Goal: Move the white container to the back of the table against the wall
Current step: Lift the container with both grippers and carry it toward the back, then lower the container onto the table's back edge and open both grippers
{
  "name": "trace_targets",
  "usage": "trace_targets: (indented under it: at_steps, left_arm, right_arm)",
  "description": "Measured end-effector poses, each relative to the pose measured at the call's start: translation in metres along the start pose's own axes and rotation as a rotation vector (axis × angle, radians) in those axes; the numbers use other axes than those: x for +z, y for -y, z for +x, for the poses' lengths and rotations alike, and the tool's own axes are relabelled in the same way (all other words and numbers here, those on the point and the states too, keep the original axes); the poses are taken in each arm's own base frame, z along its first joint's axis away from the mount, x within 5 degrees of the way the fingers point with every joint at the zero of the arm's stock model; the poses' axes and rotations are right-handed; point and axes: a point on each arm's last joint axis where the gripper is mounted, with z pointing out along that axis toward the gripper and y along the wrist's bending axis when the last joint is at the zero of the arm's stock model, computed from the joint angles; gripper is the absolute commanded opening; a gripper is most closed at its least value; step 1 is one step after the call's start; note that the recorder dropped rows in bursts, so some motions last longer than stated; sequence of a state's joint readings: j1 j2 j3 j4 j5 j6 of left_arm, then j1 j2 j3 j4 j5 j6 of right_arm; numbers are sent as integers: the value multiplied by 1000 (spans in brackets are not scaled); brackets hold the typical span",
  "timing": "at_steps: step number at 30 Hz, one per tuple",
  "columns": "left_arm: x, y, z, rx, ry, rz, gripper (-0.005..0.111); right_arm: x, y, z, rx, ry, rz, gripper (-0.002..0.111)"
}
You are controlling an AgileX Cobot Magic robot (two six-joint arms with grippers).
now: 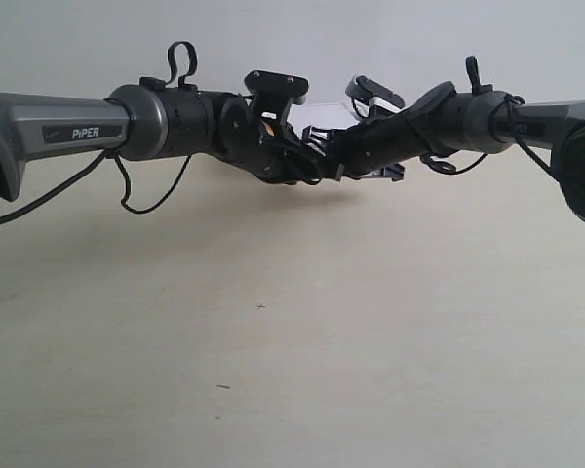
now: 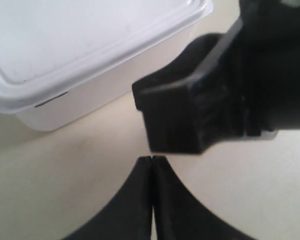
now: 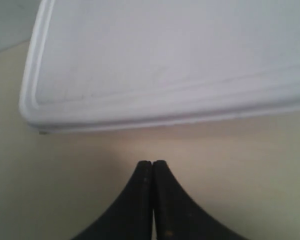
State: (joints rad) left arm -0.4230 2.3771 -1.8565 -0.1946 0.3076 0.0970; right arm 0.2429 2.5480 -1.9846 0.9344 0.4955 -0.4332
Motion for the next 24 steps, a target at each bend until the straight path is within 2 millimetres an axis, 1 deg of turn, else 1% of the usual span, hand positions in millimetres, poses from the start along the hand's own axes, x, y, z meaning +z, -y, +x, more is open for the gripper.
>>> trace_targets:
  at_steps: [5,8,11,14,17,20,21,24]
  left_arm:
    - [-14,3,-7,5,-36,10,0]
    - [-23,4,-11,21,-66,18,0]
    - [-32,6,-15,31,-85,24,0]
    - [-47,8,-23,46,-95,32,0]
    - [-65,16,-29,77,-86,44,0]
    - [-94,24,-32,120,-72,56,0]
    - [-102,27,-30,126,-74,60,0]
    - [-135,33,-26,151,-46,67,0]
  right_arm:
    - [-3,-4,7,3,-97,-21,0]
    - [-15,-9,3,-29,-137,12,0]
    - [-32,-17,-3,-109,-179,50,0]
    - [-54,-29,-10,-177,-221,76,0]
    - [-80,-42,-19,-235,-250,104,0]
    - [-110,-57,-28,-288,-250,131,0]
    - [-119,-61,-29,-299,-248,134,0]
    - [-152,-75,-31,-319,-226,140,0]
